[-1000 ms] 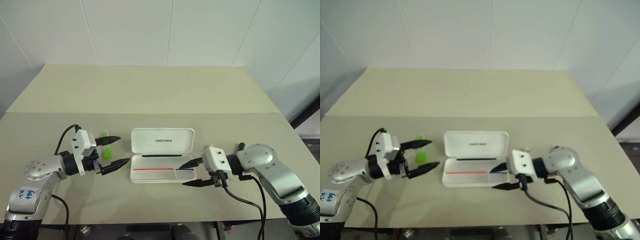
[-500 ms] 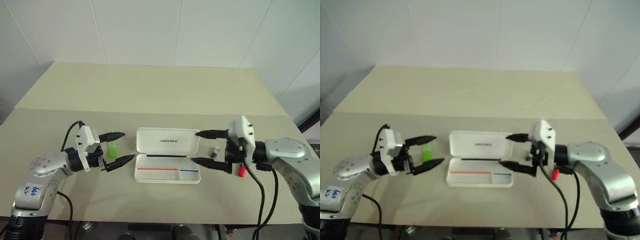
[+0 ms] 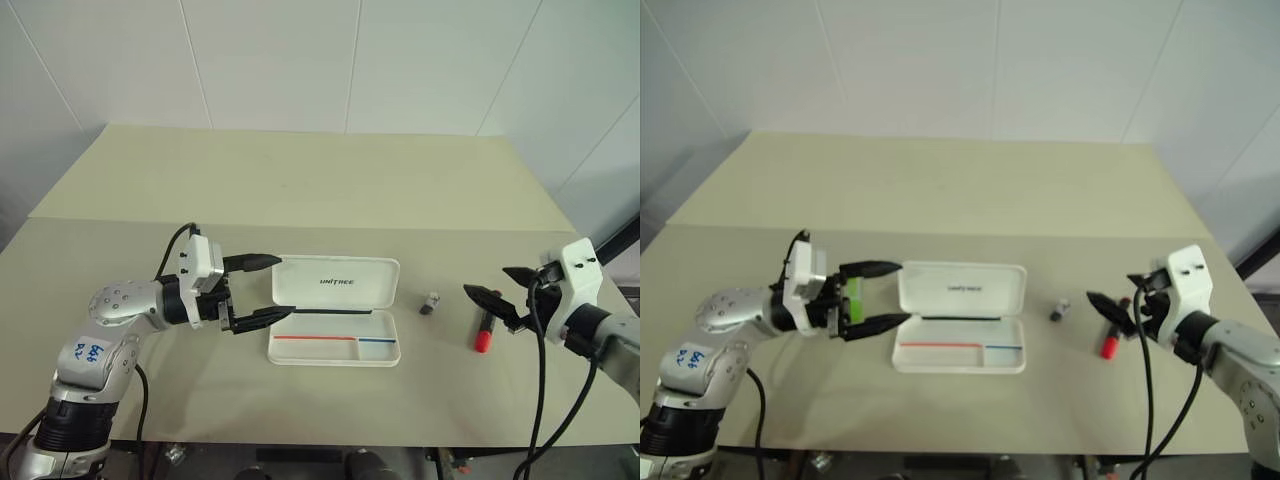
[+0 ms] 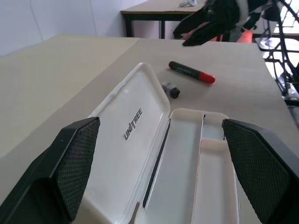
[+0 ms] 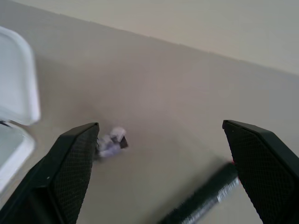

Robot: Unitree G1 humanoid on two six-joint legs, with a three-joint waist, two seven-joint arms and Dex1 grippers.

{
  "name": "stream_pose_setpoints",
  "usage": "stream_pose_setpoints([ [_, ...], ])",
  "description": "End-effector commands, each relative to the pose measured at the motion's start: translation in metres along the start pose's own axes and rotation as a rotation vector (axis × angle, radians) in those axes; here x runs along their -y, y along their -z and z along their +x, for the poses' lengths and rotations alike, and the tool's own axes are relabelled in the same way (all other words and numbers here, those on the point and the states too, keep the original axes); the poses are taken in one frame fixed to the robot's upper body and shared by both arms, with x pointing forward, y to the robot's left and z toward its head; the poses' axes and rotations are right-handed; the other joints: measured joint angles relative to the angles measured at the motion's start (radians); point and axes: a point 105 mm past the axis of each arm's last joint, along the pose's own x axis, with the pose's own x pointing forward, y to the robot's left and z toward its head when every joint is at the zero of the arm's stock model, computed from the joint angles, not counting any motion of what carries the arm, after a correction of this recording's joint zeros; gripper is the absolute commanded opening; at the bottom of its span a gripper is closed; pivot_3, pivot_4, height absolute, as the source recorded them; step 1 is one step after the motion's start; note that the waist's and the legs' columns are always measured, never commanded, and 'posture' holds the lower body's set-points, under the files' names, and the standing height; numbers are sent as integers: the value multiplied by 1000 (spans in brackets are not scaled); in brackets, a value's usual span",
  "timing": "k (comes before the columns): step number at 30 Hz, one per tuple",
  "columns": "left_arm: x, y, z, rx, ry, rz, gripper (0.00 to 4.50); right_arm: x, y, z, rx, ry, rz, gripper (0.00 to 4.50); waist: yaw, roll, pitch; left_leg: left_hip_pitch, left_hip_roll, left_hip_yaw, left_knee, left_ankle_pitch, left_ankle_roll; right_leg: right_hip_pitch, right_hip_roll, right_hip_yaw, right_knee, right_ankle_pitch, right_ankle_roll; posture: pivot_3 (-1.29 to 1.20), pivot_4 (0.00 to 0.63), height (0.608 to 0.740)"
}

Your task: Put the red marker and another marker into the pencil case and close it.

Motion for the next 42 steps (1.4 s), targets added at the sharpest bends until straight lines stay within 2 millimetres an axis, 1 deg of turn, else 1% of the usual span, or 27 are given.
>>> stream_pose_setpoints([
  [1,0,-8,3,19,44,28,4500,1,8,-2,-37,114,29,4474,1,0,0,0,0,0,0,0,0,0,0,0,0,0,0,0,150,740],
  [3,0,-9,4,17,54,36,4500,1,17,0,-64,155,59,4474,1,0,0,0,0,0,0,0,0,0,0,0,0,0,0,0,150,740],
  [6,0,-10,5,11,62,46,4500,11,30,2,-89,265,122,4474,1,0,0,-1,0,0,-1,0,0,-1,0,0,-1,0,0,0,150,740],
  [10,-1,-11,4,7,60,52,4500,18,38,2,-102,343,165,4474,1,0,0,-1,0,0,-2,0,0,-1,0,0,0,0,-1,0,150,740],
  [13,-2,-11,3,4,55,56,4500,16,44,2,-120,356,186,4474,1,0,0,-1,0,0,-2,0,0,-1,0,0,0,0,-1,0,150,740],
  [16,-3,-10,2,-2,47,54,4500,9,49,6,-131,343,196,4474,0,0,0,-1,0,0,-2,0,0,-1,0,0,0,0,-1,0,150,740],
  [18,-4,-11,2,-5,45,56,4500,6,51,7,-133,341,201,4474,0,0,0,-1,0,0,-2,0,0,-1,0,0,0,-1,-1,0,150,740],
  [22,-8,-15,-2,-7,14,68,4500,8,55,9,-138,360,231,4474,0,0,0,-1,0,0,-2,0,0,-1,0,0,0,-1,-1,0,150,740],
  [25,-7,-14,-5,-14,-2,65,4500,12,55,11,-140,381,244,4474,-2,1,0,-1,0,0,-2,0,0,-1,0,0,0,-1,-1,0,150,740],
  [29,-6,-14,-6,-15,-16,68,4500,18,61,13,-159,414,269,4474,-1,1,0,-1,0,0,-3,0,0,-2,0,0,0,-1,-1,0,150,740],
  [33,-8,-17,-7,-3,-37,75,4500,13,61,22,-167,396,277,4474,-3,1,0,-1,0,1,-2,0,0,-2,0,0,0,-1,-1,0,150,740],
  [37,-4,-13,-7,-9,-31,56,4500,11,60,27,-167,394,276,4474,-7,1,0,-1,0,1,-2,0,0,-2,0,1,0,-1,-1,0,150,740],
  [38,-4,-14,-7,-8,-27,56,4500,11,60,28,-169,395,276,4100,-8,1,0,-1,0,1,-2,0,0,-2,0,1,0,-1,-1,0,150,740],
  [39,-4,-14,-6,-6,-26,56,4500,11,61,28,-171,396,276,3870,-8,1,0,-1,0,1,-2,0,0,-2,0,1,0,-1,-1,0,150,740],
  [42,-5,-16,-5,-5,-28,59,4500,9,62,30,-174,396,283,2909,-8,1,0,-1,0,1,-2,0,0,-2,0,0,0,-1,-1,0,150,740],
])
